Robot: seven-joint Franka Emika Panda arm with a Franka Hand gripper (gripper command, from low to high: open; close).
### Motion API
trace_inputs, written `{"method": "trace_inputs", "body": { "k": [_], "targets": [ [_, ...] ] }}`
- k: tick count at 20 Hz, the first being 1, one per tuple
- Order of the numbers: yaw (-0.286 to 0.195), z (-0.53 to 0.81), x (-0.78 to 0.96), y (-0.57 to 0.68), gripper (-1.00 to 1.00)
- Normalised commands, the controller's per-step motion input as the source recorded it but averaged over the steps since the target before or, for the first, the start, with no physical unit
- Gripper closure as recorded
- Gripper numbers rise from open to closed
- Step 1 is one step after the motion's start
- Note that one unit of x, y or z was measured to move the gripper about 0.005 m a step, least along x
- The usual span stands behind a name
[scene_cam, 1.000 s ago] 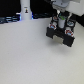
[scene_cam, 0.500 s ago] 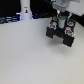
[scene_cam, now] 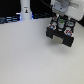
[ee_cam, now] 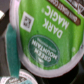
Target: Open the kcup holder, insert the kcup into the holder, and close the kcup holder
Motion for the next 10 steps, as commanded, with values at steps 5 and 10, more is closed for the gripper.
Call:
{"method": "trace_inputs", "body": {
  "k": [5, 10],
  "targets": [
    [0.043, 0.0, 0.08, 0.15, 1.0],
    [0.066, 0.11, 0.1, 0.14, -1.0]
  ]
}}
